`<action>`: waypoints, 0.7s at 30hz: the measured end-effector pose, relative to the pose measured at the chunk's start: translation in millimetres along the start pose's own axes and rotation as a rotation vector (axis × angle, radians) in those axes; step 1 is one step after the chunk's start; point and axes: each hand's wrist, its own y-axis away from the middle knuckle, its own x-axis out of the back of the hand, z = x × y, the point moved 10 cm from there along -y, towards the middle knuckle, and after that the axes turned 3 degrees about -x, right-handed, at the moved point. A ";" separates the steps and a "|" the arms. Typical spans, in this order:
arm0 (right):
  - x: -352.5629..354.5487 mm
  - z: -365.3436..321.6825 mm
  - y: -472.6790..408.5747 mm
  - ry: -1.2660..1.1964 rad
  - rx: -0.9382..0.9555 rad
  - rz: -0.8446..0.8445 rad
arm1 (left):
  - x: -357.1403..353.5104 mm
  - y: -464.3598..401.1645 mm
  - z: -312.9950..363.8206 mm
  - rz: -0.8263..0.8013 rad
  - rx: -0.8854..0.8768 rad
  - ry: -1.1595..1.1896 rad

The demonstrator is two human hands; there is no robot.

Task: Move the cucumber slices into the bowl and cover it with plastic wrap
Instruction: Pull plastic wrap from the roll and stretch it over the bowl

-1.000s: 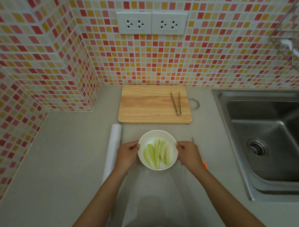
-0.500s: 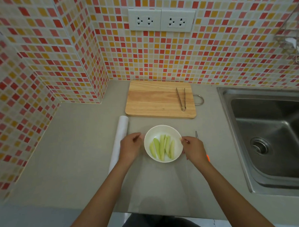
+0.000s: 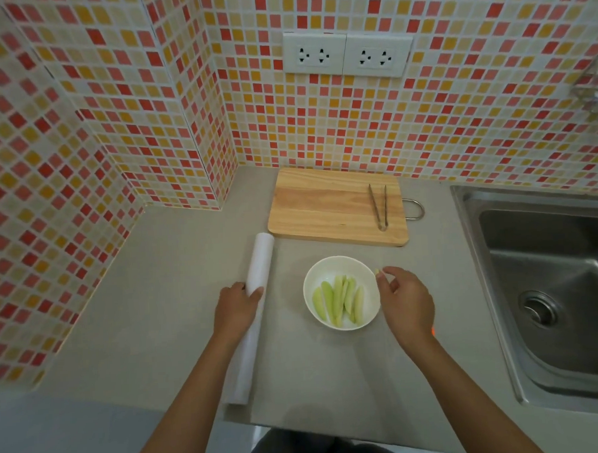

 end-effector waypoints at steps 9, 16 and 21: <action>-40.0 -100.7 44.2 -0.469 0.101 -0.421 | 12.1 37.7 98.9 -0.283 -0.147 0.762; -19.1 -129.6 60.4 -0.318 0.346 -0.234 | 9.0 70.5 148.2 -0.271 -0.299 0.812; -8.8 -121.7 59.5 -0.337 0.395 -0.125 | -4.5 74.3 152.8 -0.234 -0.335 0.724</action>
